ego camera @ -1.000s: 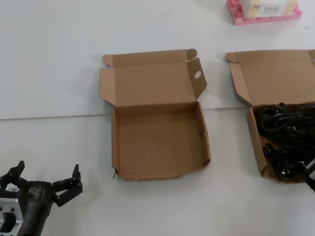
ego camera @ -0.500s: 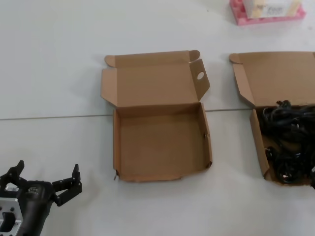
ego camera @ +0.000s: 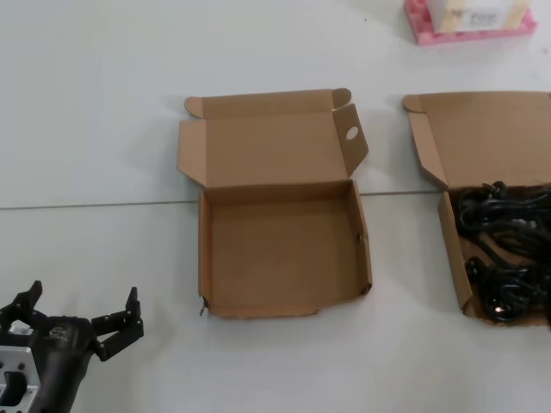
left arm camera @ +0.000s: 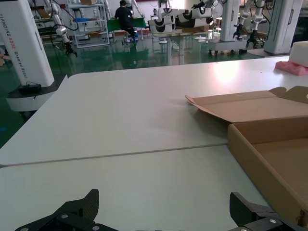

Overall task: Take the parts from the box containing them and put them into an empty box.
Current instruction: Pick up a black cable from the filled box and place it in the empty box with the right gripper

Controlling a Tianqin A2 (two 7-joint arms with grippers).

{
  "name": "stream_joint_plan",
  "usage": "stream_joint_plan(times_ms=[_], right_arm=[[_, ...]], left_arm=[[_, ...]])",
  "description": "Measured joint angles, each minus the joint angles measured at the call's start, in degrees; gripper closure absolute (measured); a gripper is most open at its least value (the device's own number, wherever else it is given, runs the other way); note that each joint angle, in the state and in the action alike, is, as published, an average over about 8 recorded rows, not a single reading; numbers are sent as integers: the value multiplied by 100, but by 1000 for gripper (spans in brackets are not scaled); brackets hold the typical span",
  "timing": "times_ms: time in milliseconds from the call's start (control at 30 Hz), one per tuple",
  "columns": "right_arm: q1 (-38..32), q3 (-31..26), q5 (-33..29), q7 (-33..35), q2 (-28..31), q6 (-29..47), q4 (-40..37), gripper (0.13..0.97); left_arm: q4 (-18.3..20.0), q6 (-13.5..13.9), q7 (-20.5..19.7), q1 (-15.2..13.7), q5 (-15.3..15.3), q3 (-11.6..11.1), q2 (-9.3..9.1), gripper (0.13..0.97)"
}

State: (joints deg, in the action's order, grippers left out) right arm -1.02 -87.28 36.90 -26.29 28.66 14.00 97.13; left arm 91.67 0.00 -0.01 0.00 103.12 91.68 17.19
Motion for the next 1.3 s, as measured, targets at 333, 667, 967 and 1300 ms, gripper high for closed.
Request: stream_joint_plan(times_ms=[333,667,967,1300], right_arm=[[421,-653,692,0,-311,-60,1054,843],[-259,-1969,842,0,-794,-427,507,844],[-1203,-2787,1050,0,-949,-785,-271,844],[-1865,-3369,1212,0,-1034,-1004,-856,844]], left_arm=[[0,0,0,0,0,0,0,132],[0,0,0,0,0,0,0,132],[0,0,0,0,0,0,0,132],[0,0,0,0,0,0,0,132]])
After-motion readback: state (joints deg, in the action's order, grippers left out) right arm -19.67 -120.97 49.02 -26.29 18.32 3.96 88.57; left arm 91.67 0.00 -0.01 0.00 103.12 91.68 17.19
